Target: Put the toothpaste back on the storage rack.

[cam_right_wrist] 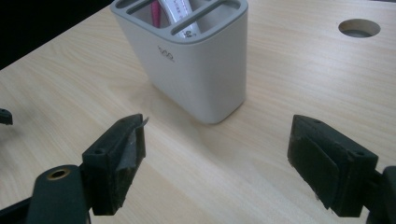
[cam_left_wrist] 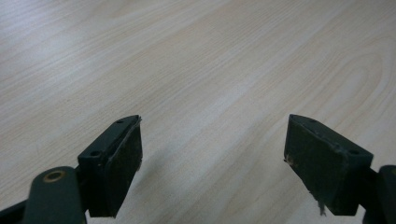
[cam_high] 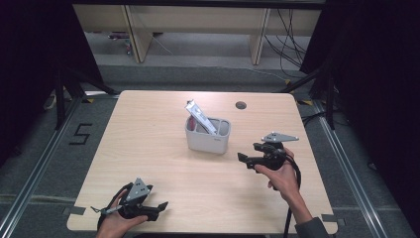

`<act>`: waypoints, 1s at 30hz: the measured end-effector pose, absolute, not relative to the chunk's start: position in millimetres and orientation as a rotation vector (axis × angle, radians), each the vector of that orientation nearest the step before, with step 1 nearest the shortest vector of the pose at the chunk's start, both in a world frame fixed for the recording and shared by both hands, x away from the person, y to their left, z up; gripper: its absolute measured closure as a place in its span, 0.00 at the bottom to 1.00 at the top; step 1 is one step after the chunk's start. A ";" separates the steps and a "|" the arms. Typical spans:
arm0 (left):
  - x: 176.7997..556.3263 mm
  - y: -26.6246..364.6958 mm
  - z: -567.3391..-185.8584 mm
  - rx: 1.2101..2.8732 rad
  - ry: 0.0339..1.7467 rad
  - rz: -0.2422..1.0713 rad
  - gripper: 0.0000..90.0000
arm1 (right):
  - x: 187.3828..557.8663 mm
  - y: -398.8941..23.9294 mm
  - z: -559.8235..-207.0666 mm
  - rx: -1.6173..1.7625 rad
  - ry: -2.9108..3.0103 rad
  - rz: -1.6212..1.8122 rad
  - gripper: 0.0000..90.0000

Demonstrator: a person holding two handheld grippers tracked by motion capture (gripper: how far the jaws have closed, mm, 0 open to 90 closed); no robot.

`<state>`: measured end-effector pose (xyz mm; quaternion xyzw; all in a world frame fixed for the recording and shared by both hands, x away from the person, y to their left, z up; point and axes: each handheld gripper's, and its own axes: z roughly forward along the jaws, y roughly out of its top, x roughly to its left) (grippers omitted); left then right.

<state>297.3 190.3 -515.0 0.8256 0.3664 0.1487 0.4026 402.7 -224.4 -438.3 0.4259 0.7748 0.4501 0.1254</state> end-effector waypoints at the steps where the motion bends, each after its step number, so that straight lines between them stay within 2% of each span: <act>1: 297.2 190.8 -514.4 2.100 0.921 0.377 0.21 | 400.6 -223.9 -439.1 1.260 2.251 1.319 0.22; 30: 296.7 191.8 -515.0 2.102 0.933 0.376 0.21 | 369.9 -240.9 -464.4 1.312 2.291 1.291 0.20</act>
